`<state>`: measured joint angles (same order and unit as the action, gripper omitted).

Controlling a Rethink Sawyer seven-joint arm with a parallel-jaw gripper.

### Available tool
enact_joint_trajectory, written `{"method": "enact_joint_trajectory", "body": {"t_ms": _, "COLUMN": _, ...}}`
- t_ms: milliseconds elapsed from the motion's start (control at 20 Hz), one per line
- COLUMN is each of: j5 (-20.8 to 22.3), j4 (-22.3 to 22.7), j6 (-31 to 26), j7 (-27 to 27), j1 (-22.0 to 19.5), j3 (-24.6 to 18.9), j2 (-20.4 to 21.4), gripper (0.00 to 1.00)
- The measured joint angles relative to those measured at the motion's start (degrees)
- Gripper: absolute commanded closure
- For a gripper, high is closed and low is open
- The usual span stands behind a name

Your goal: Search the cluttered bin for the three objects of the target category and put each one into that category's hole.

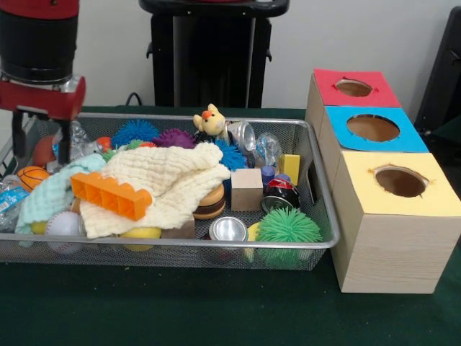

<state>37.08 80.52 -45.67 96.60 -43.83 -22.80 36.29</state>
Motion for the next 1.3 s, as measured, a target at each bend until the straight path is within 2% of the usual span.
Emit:
{"method": "enact_joint_trajectory", "body": {"t_ms": 200, "j5": 2.9, "j4": 0.4, "j6": 1.0, "j7": 0.0, "j1": -1.8, "j3": 0.2, "j2": -2.2, "gripper": 0.0}}
{"method": "enact_joint_trajectory", "body": {"t_ms": 600, "j5": 5.1, "j4": 3.6, "j6": 2.6, "j7": 0.0, "j1": -2.8, "j3": 0.2, "j2": -5.1, "gripper": 0.0}}
{"method": "enact_joint_trajectory", "body": {"t_ms": 850, "j5": 6.6, "j4": 7.4, "j6": 4.1, "j7": 0.0, "j1": -2.7, "j3": 0.5, "j2": -5.3, "gripper": 0.0}}
{"method": "enact_joint_trajectory", "body": {"t_ms": 1300, "j5": 7.9, "j4": 10.9, "j6": 7.9, "j7": 0.0, "j1": -3.3, "j3": 1.3, "j2": -6.1, "gripper": 0.0}}
